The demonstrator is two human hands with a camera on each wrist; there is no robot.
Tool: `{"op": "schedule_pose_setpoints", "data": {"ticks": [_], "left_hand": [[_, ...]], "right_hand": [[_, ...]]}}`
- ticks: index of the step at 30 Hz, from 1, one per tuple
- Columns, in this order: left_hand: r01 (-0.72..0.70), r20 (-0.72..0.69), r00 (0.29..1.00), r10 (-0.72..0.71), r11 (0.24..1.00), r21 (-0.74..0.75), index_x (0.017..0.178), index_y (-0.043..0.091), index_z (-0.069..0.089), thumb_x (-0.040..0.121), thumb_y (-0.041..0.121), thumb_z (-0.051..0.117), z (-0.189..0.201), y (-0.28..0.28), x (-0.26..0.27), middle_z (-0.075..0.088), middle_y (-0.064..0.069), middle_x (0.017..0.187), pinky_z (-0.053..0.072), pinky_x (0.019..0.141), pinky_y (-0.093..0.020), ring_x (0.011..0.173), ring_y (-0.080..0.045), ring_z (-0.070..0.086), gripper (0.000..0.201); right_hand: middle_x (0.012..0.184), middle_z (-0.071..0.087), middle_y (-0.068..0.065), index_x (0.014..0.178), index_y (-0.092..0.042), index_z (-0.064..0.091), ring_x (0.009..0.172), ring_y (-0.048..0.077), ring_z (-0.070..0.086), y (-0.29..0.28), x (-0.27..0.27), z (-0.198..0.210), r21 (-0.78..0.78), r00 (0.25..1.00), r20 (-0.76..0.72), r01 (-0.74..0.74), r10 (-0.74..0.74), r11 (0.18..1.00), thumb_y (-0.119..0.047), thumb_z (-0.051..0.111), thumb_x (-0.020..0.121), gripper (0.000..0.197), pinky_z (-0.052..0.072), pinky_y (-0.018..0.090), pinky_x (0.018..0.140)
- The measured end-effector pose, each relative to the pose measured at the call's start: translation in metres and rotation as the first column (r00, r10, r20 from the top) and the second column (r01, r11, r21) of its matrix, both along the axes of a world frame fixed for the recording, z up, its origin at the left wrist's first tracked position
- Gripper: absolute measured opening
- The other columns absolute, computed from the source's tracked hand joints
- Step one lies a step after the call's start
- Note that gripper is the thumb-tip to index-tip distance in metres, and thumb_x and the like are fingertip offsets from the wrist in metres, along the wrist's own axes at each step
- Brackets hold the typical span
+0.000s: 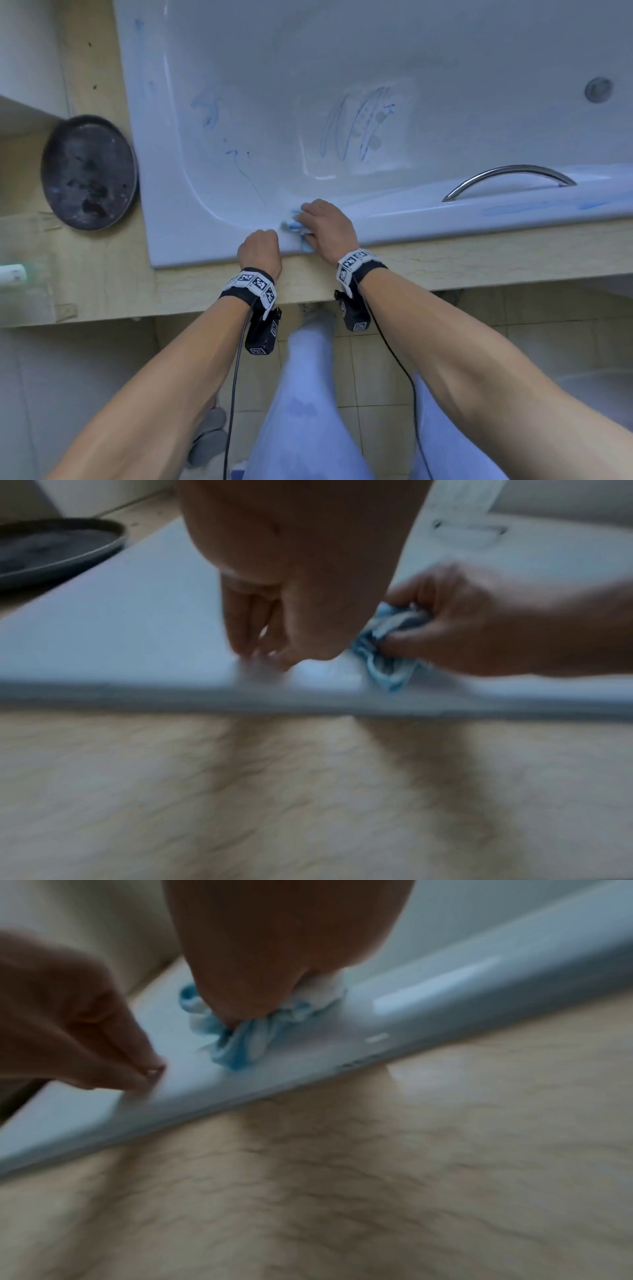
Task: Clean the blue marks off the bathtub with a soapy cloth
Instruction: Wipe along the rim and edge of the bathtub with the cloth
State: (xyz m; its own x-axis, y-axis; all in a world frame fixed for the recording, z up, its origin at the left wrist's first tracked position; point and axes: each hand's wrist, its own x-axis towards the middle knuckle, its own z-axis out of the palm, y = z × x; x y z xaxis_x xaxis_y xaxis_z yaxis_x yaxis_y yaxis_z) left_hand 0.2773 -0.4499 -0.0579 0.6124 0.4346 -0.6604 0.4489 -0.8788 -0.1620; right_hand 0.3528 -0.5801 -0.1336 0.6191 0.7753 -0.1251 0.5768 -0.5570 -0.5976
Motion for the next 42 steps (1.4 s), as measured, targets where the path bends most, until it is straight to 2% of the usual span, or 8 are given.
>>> {"op": "schedule_pose_setpoints", "data": {"ticks": [8,17,21,25,27,31,33,42], "left_hand": [[0.161,0.344,0.935,-0.086,0.967,-0.196,0.103,0.012,0.058,0.084,0.008,0.063,-0.009,-0.128,0.08,0.064,-0.005,0.097,0.049,0.072,-0.034,0.087,-0.026,0.064,0.02],[0.327,0.327,0.915,-0.238,0.911,-0.252,0.12,0.004,0.049,0.086,-0.001,0.051,-0.005,-0.227,0.122,0.058,-0.011,0.111,0.048,0.074,-0.036,0.098,-0.029,0.058,0.034],[0.416,0.314,0.89,-0.329,0.868,-0.271,0.124,0.006,0.049,0.092,0.016,0.058,-0.013,-0.255,0.134,0.056,-0.007,0.113,0.047,0.074,-0.037,0.1,-0.028,0.056,0.035],[0.382,0.276,0.908,-0.316,0.894,-0.235,0.123,0.003,0.053,0.089,-0.002,0.053,-0.018,-0.286,0.146,0.062,-0.01,0.109,0.047,0.072,-0.035,0.096,-0.029,0.06,0.034],[0.363,0.243,0.918,-0.314,0.911,-0.193,0.119,0.0,0.056,0.089,-0.008,0.045,-0.016,-0.297,0.154,0.064,-0.013,0.105,0.046,0.071,-0.035,0.095,-0.031,0.061,0.033],[0.407,0.146,0.91,-0.387,0.903,-0.14,0.106,-0.002,0.064,0.085,-0.01,0.046,-0.012,-0.303,0.169,0.068,-0.017,0.094,0.05,0.069,-0.038,0.086,-0.035,0.066,0.029],[0.408,0.102,0.912,-0.396,0.903,-0.137,0.099,-0.002,0.066,0.083,-0.011,0.048,-0.011,-0.305,0.173,0.068,-0.018,0.088,0.049,0.066,-0.038,0.08,-0.037,0.066,0.026],[0.419,0.005,0.907,-0.421,0.902,-0.103,0.088,0.003,0.065,0.078,-0.003,0.059,-0.011,-0.307,0.176,0.067,-0.016,0.082,0.05,0.064,-0.038,0.075,-0.037,0.065,0.013]], "right_hand": [[0.127,0.067,0.007,0.11,-0.013,0.074,0.118,0.032,0.058,-0.145,0.04,-0.009,0.097,0.987,0.102,0.117,-0.127,0.988,-0.012,0.08,0.075,0.036,0.049,0.041,0.098],[0.13,0.065,0.011,0.117,-0.012,0.071,0.122,0.034,0.056,-0.29,0.097,-0.009,0.072,0.921,0.168,0.345,-0.352,0.936,-0.014,0.07,0.082,0.035,0.042,0.04,0.109],[0.133,0.063,0.013,0.12,-0.01,0.069,0.126,0.035,0.055,-0.379,0.131,-0.012,0.077,0.843,0.252,0.472,-0.476,0.878,-0.006,0.069,0.079,0.042,0.038,0.045,0.113],[0.129,0.065,0.011,0.119,-0.014,0.07,0.126,0.03,0.052,-0.429,0.162,-0.001,0.007,0.797,0.255,0.565,-0.548,0.825,-0.005,0.069,0.075,0.045,0.032,0.04,0.116],[0.135,0.061,0.01,0.122,-0.017,0.068,0.132,0.033,0.05,-0.423,0.17,0.005,-0.128,0.809,0.226,0.578,-0.543,0.806,-0.013,0.067,0.079,0.042,0.026,0.045,0.118],[0.163,0.027,0.003,0.141,-0.029,0.052,0.151,0.032,0.019,-0.386,0.155,0.023,-0.391,0.72,0.205,0.682,-0.664,0.618,-0.067,0.035,0.091,0.065,0.01,0.055,0.12],[0.166,0.02,0.002,0.146,-0.026,0.048,0.152,0.032,0.016,-0.371,0.143,0.03,-0.396,0.644,0.153,0.735,-0.75,0.551,-0.063,0.029,0.096,0.065,0.016,0.054,0.122],[0.156,0.041,0.008,0.127,-0.017,0.063,0.145,0.038,0.031,-0.351,0.105,0.032,-0.3,0.907,0.083,0.418,-0.413,0.857,-0.008,0.059,0.091,0.037,0.027,0.055,0.116]]}}
